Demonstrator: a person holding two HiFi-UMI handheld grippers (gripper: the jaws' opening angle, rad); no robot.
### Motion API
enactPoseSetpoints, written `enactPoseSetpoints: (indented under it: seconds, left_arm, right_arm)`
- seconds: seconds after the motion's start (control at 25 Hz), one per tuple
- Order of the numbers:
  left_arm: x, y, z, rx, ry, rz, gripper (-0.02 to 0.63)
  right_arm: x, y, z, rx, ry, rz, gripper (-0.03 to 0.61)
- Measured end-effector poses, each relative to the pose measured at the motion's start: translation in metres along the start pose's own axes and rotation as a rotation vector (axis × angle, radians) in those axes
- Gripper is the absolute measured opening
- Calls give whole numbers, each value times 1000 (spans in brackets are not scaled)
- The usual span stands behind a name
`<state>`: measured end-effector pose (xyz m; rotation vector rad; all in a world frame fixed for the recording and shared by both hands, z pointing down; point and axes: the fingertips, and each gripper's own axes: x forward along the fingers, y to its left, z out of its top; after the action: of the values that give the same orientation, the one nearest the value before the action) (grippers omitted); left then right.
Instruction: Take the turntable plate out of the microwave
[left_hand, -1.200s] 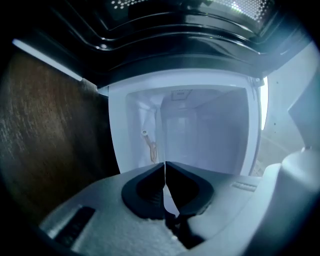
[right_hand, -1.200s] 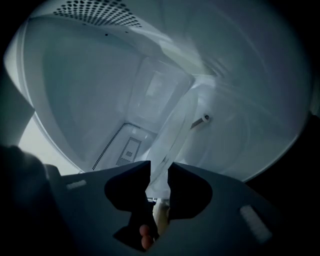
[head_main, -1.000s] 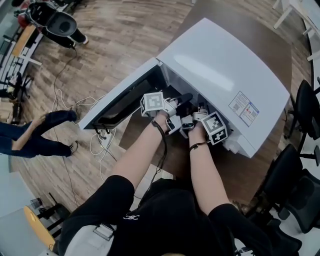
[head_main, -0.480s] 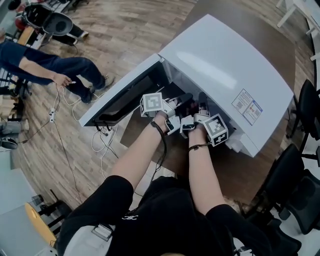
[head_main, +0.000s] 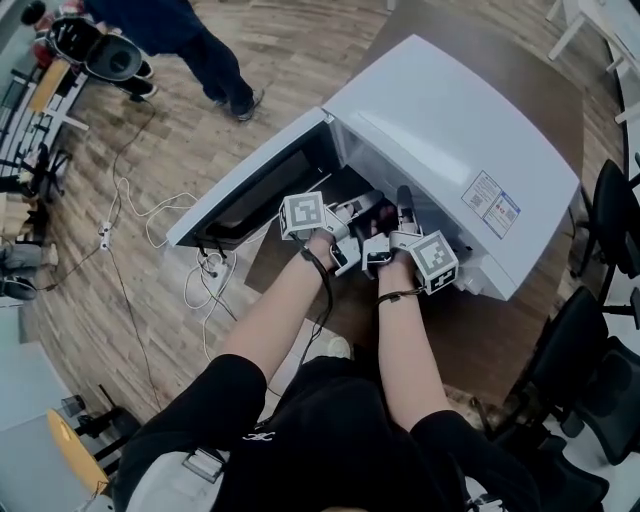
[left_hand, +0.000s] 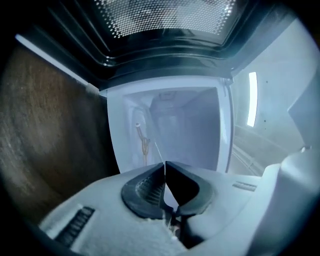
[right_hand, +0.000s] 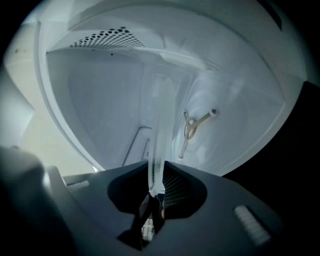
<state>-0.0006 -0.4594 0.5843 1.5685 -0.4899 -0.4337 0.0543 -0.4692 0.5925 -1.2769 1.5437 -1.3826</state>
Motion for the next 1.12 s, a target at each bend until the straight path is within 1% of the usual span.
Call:
enactPoseSetpoints:
  seconds: [0.08,0.16,0.2,0.28,0.4,0.64,0.84,0.96,1.12]
  left_arm:
    - [-3,-8,-1,38,2,-31,17]
    - [-10,-14,-6,48,-4,-48,17]
    - [-14,-15,-10,42,-11,-47,17]
    - [-25,-11,-20,30,-22,-17,17]
    - [-39,-9,-35,27,-30,13,15]
    - [-72,-23,-66,31,-53,20,15]
    - [-99,-34,-91,59,-65,30,15]
    - [-119,-40,-106,54,-82,23,15]
    - [-145,-51,-122,66,-100,16,15]
  right_arm:
    - [-4,6,-3,8,10,19,63]
    - [-10,13,-7,-4,26,29,64]
    - [-15,15,-10,-16,36,31,63]
    - [-26,17,-15,-38,55,36,63]
    - [-41,21,-22,-46,84,55,63]
    - [-79,33,-42,-22,125,101,63]
    - [-110,43,-57,-9,157,138,63]
    - [-130,49,-71,-6,181,153,63]
    - [-153,59,-89,25,208,188,63]
